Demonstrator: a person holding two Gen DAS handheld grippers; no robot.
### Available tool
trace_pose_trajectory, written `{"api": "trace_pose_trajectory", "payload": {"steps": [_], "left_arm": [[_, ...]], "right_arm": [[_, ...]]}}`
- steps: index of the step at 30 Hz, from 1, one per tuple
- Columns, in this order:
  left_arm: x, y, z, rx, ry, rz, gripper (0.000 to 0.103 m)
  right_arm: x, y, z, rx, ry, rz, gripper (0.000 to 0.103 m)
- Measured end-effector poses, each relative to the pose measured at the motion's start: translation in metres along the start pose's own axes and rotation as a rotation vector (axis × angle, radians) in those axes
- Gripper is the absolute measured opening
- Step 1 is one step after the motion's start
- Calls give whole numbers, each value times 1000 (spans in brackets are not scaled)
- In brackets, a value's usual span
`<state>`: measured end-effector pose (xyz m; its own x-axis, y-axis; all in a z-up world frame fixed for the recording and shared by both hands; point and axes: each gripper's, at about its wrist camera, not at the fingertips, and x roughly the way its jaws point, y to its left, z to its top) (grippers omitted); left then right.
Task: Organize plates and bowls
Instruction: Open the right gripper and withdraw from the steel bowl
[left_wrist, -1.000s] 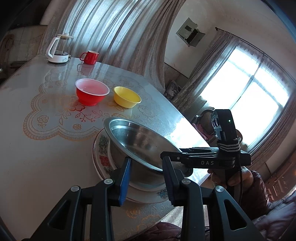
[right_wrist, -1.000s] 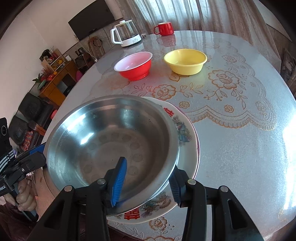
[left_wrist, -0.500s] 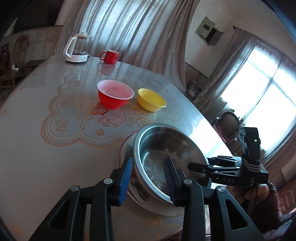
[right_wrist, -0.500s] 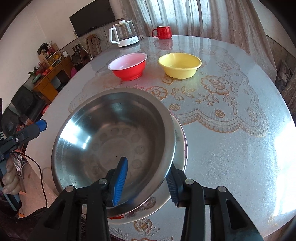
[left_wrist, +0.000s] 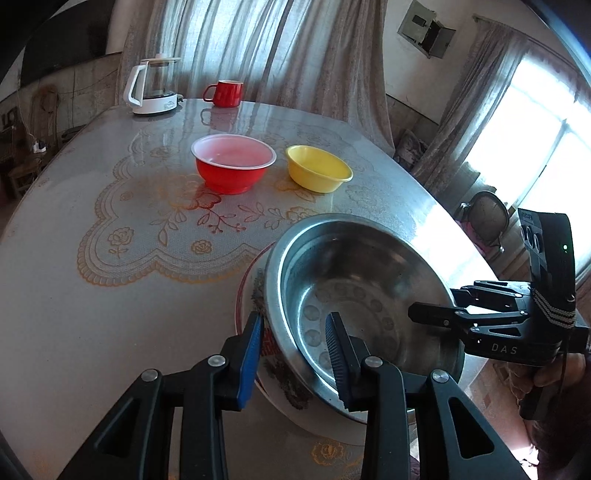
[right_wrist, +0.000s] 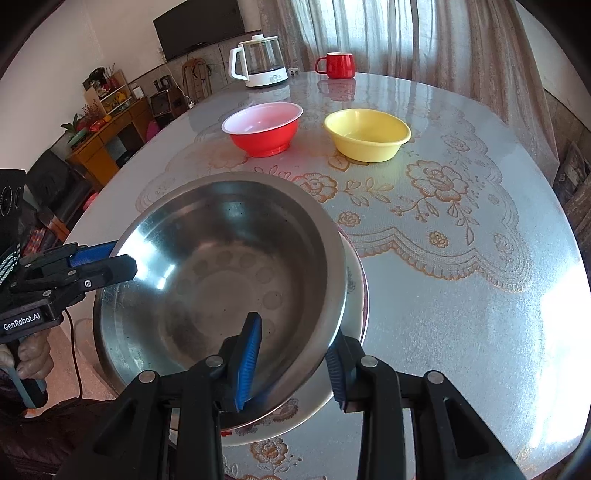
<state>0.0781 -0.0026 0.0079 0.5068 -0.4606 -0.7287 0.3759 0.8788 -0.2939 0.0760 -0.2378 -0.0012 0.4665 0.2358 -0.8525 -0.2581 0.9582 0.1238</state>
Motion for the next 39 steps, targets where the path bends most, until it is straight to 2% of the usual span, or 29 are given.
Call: {"api": "trace_pose_trajectory", "payload": {"steps": [5,14,17,25,29,39], "left_arm": [[-1,11,5,-36,-7,63,36],[-5,7,4,-37,-14,79,35],[-6,6,4,-33,-14,88,36],[-12,3,13,-9,-43,141,36],[-14,3,21,11,-55,163,36],[0,2,41,49,-37,202,36]], "right_arm": [[-3,-6,-3,41,-28,22,40],[-18,-8,-10,63,-74,17,44],[-30,-14,-11,76,-106,20,51],[-47,-37,-1,188,-182,43,52],[-44,-51,8,262,-206,86,52],[-22,-74,30,349,-199,135,52]]}}
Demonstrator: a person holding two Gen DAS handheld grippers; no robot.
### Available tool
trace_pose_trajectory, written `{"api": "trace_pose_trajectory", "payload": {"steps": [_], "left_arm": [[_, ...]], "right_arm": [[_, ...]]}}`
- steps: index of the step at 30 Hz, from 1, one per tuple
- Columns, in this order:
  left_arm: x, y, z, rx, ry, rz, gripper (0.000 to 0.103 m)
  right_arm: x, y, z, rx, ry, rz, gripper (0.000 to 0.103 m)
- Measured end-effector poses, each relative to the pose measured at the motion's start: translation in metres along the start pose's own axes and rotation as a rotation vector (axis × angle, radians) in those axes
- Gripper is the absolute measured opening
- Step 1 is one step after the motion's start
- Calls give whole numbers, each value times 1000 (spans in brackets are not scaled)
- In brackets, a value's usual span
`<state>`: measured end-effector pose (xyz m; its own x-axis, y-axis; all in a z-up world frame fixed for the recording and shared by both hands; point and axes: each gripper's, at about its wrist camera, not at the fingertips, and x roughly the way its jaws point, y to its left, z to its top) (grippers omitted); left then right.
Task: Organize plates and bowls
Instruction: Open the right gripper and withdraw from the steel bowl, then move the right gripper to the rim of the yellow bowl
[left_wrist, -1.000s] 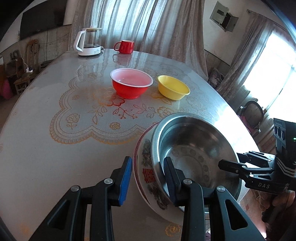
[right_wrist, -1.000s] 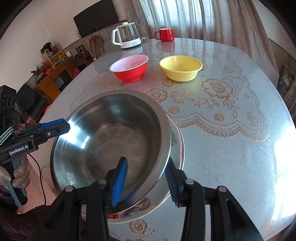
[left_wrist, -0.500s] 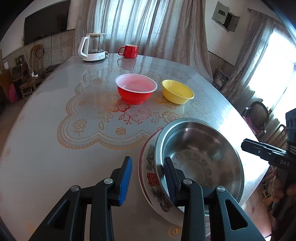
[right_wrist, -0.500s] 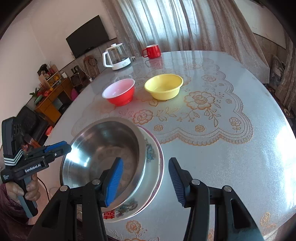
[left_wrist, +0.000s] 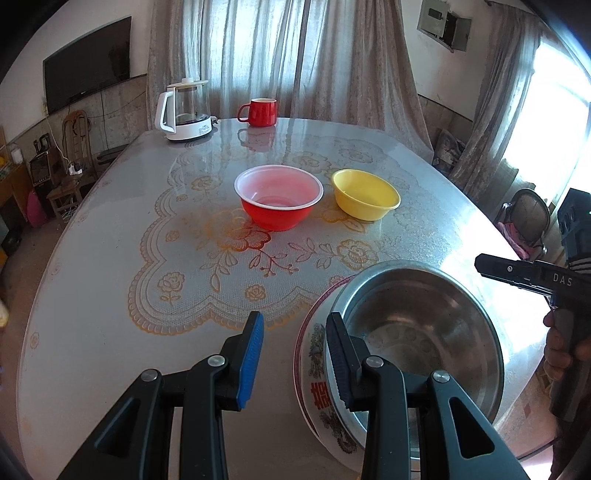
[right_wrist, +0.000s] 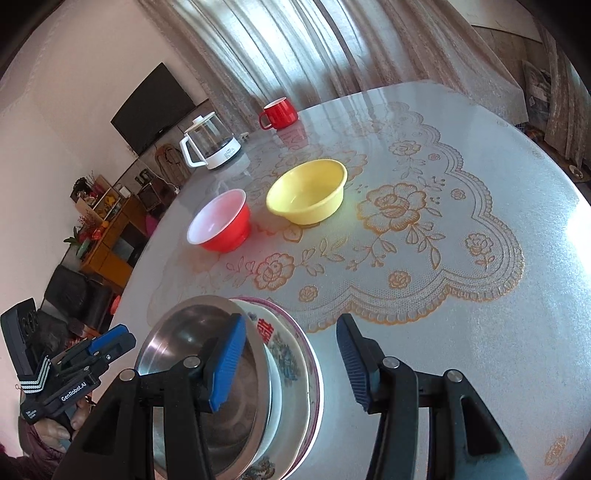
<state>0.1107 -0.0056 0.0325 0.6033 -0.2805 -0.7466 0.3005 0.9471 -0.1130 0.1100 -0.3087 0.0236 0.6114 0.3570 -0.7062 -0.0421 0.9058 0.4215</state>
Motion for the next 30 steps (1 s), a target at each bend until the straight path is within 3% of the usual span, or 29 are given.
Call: {"api": "trace_pose_trajectory", "payload": {"steps": [14,30], "left_arm": [[22,-7,20,47,23,6,36],[47,8,53,-61,98,-120,36]], "right_arm": [[34,-7,26,8,44,38,52],[65,-27,58,0,80,29,52]]}}
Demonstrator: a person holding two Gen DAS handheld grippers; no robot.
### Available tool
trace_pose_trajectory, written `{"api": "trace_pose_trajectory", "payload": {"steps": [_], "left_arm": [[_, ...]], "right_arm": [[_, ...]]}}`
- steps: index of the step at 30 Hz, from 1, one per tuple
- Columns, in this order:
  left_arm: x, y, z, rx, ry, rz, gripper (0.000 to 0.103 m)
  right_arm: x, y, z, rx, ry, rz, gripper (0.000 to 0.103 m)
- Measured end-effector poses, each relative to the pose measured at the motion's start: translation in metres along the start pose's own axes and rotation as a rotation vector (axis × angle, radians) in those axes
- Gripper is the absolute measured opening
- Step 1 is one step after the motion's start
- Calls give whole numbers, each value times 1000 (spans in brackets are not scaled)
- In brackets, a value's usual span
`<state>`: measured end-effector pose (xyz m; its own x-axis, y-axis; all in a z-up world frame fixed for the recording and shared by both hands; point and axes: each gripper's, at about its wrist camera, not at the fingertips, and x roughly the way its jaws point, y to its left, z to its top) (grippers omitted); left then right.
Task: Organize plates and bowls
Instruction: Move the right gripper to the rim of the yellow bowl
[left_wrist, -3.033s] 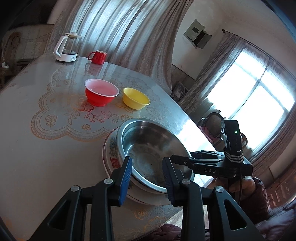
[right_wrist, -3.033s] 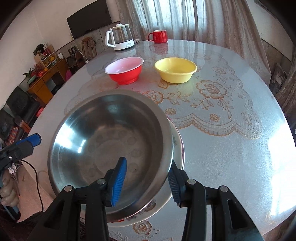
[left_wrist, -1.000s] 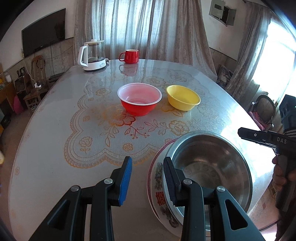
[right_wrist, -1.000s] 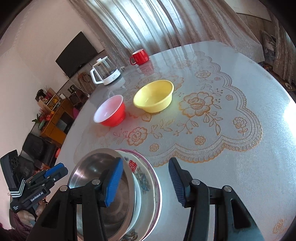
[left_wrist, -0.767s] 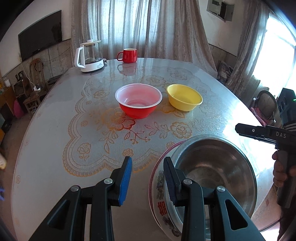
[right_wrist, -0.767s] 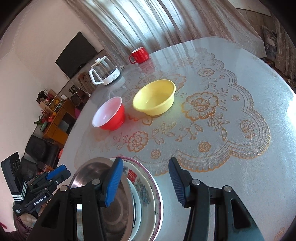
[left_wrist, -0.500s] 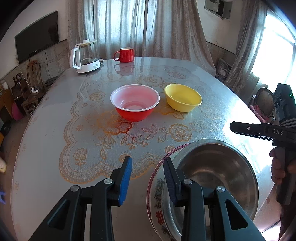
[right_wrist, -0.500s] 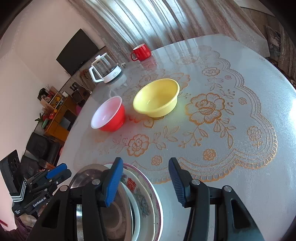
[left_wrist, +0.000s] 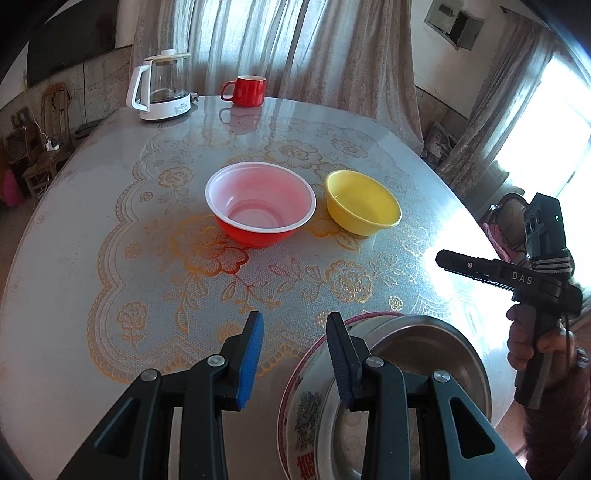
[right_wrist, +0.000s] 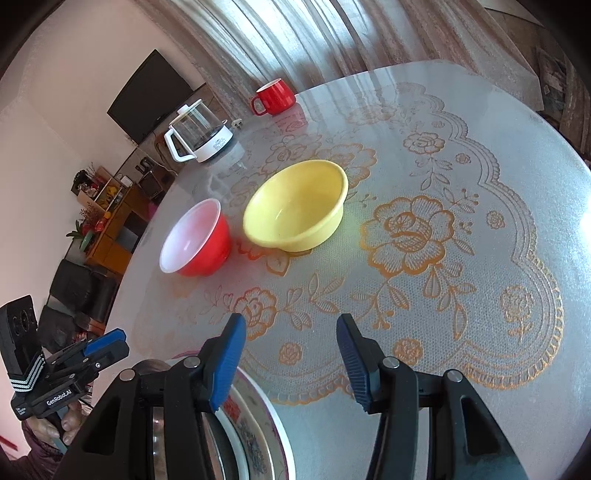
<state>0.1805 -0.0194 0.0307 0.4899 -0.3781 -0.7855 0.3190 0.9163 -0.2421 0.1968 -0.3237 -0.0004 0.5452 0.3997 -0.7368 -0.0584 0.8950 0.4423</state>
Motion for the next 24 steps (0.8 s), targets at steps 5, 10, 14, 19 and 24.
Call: {"api": "trace_pose_trajectory", "payload": {"steps": [5,10,14,19,24], "left_arm": [[5,-10,20,28,-12,-16,36],[14,-23,44,49,-18,-46,36],[24,-30,61,47,-16,-72,36],[40,-35,81,27,0,-109,36],[51,-45,98,39,-7,-128,36]], "right_arm": [[5,-3,21,-1,-37,-30,49],[22,-15,47,38,-54,-56,41],[33,-23,64,83,-75,-73,39],[55,-30,79,97,-49,-131,33],[74,-37,84,115,-1,-122,19]]}}
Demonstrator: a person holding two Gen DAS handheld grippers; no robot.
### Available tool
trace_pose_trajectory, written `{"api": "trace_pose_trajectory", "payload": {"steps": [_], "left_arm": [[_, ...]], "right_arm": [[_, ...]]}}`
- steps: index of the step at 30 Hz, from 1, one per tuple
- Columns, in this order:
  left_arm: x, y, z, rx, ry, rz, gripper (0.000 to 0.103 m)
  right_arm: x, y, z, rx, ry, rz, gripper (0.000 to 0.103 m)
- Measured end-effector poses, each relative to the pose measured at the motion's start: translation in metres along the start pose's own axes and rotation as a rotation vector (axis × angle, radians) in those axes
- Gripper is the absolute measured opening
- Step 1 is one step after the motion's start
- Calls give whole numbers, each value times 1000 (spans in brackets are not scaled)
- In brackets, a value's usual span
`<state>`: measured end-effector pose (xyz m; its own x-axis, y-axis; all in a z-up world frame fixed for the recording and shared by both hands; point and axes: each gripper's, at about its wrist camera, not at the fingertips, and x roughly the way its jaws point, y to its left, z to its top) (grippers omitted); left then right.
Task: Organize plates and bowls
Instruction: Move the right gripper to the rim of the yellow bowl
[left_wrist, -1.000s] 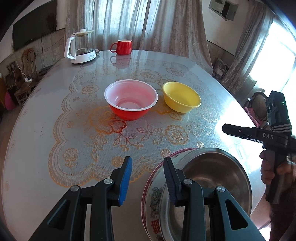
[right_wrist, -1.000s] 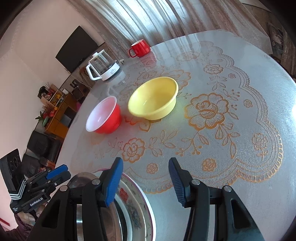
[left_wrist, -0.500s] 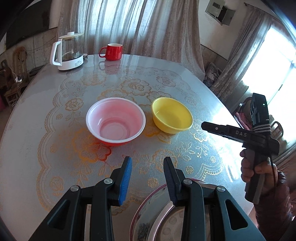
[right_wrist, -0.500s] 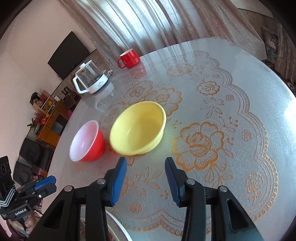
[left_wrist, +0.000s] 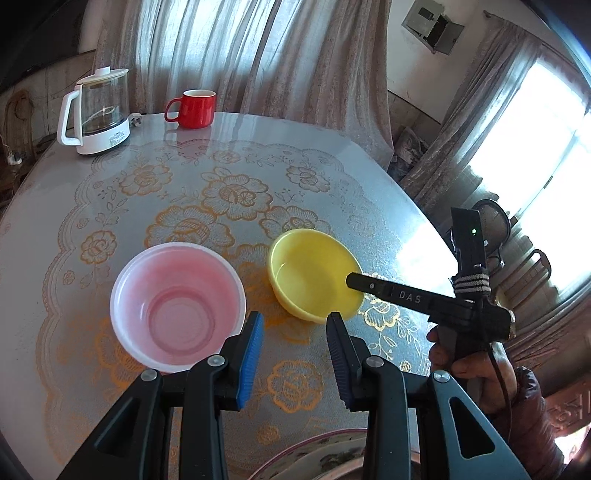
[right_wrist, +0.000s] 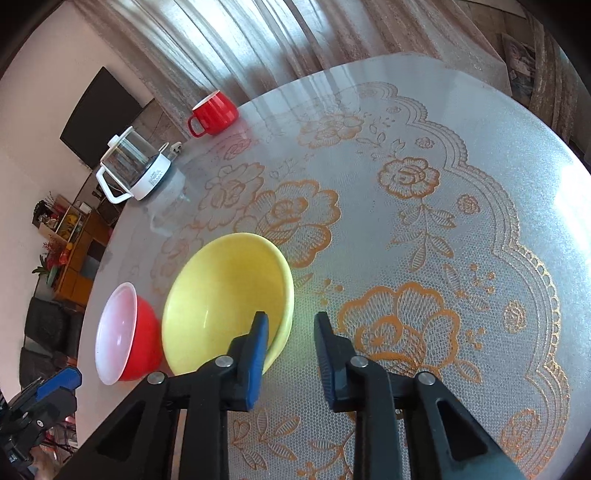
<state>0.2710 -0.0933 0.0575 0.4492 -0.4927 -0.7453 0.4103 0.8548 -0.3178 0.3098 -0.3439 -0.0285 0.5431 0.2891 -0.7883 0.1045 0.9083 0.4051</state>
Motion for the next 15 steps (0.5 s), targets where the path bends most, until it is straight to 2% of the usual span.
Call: {"api": "trace_pose_trajectory", "payload": {"steps": [1,3,6,9,15], "left_arm": [[3,-1,3,6,2,-5,36],[10,-3,8,21,13,-2,36],[19,-6,17,50,22,-14,41],[29,-7,24,37,41,-34,45],[47,-18,25,58,91,-72,45]], "right_arm": [[1,0,-1,-9,4,3,14],[0,2,-3,-26,7,-14,10],[-6,0,-5,-31,10,-9,9],[-14,-5,-8,-34,27,-12,9],[-29,-15,-21,-51,60,-30,9]]}}
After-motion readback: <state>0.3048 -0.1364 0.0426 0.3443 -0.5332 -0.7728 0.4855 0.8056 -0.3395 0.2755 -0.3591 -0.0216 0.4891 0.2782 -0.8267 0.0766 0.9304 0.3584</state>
